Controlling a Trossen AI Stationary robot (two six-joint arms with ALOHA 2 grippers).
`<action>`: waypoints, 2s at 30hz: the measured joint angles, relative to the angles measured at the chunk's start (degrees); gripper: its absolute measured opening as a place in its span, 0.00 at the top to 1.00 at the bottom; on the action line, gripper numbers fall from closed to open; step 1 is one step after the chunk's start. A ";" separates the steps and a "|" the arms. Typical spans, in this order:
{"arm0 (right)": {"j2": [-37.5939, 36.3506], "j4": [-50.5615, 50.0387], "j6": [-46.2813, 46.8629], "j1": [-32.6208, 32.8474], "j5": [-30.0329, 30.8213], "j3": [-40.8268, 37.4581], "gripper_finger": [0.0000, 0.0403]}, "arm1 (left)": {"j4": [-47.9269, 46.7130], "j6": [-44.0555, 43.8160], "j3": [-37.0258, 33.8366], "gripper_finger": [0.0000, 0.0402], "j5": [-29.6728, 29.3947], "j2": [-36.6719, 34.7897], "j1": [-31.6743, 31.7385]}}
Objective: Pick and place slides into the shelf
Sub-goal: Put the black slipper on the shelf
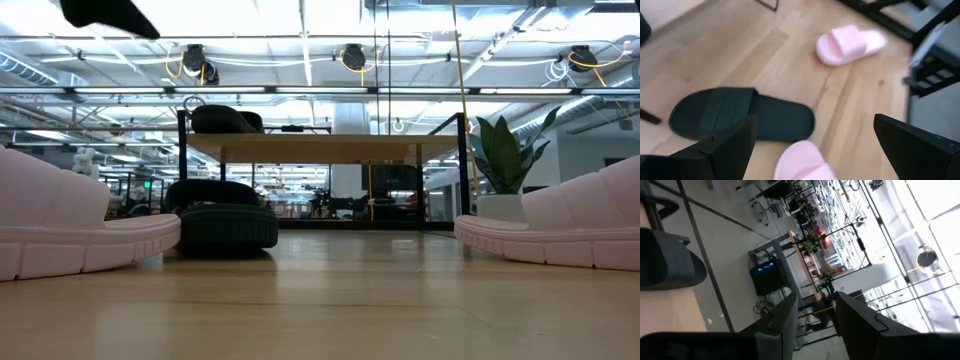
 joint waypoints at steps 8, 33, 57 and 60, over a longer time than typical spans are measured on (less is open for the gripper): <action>-2.74 -6.61 8.57 1.09 -0.13 0.00 0.69 | 0.09 -2.77 0.00 0.02 -3.09 11.95 -0.12; -11.60 -25.07 18.53 0.79 -17.01 -0.07 0.69 | 1.56 -15.33 0.00 0.02 -3.63 15.28 3.42; -21.18 -27.06 32.37 0.52 -19.82 -0.07 0.69 | -11.81 -11.87 8.52 0.02 -5.29 31.35 7.31; -21.03 -27.60 34.99 0.55 -22.55 -0.17 0.69 | -14.85 -9.93 10.08 0.02 -6.82 31.99 7.31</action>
